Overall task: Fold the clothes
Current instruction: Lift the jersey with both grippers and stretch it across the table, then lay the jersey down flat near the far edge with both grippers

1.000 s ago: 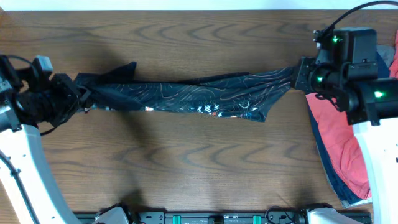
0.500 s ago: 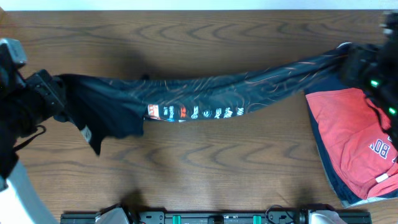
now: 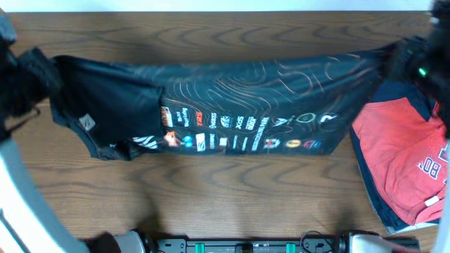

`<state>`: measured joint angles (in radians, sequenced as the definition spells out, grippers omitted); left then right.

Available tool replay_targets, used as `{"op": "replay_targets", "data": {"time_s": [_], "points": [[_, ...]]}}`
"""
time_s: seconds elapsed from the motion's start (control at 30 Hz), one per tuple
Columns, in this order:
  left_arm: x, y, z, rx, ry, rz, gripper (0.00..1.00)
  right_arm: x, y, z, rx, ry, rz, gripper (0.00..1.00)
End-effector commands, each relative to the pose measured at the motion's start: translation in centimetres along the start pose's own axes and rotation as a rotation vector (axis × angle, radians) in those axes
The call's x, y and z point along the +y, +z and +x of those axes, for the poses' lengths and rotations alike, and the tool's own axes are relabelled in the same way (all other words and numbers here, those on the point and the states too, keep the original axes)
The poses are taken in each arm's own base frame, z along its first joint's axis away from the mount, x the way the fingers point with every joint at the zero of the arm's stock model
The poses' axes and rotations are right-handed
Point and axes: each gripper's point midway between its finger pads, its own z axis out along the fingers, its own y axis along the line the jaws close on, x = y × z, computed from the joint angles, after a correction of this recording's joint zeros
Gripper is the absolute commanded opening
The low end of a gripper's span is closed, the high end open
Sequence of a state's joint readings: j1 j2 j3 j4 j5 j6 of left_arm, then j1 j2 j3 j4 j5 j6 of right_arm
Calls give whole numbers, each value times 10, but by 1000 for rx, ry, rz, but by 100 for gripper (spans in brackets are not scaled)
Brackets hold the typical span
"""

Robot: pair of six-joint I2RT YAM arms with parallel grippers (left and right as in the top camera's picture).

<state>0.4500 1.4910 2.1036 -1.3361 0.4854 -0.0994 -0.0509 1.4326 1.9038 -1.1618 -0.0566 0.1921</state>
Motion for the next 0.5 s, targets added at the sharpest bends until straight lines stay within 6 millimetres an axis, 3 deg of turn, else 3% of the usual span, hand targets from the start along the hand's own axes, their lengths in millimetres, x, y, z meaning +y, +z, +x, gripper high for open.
{"op": "replay_targets", "data": {"time_s": [0.0, 0.13, 0.27, 0.37, 0.47], "points": [[10, 35, -10, 45, 11, -10, 6, 10, 39, 7, 84, -32, -50, 1], [5, 85, -28, 50, 67, 25, 6, 20, 95, 2, 102, -52, -69, 1], [-11, 127, -61, -46, 146, 82, 6, 37, 137, -40, -60, -63, -114, 1], [-26, 143, -102, -198, 178, 132, 6, 47, 146, -87, -252, 8, -163, 1], [-43, 132, -147, -386, 145, 200, 6, 49, 131, -134, -451, 104, -187, 1]]}}
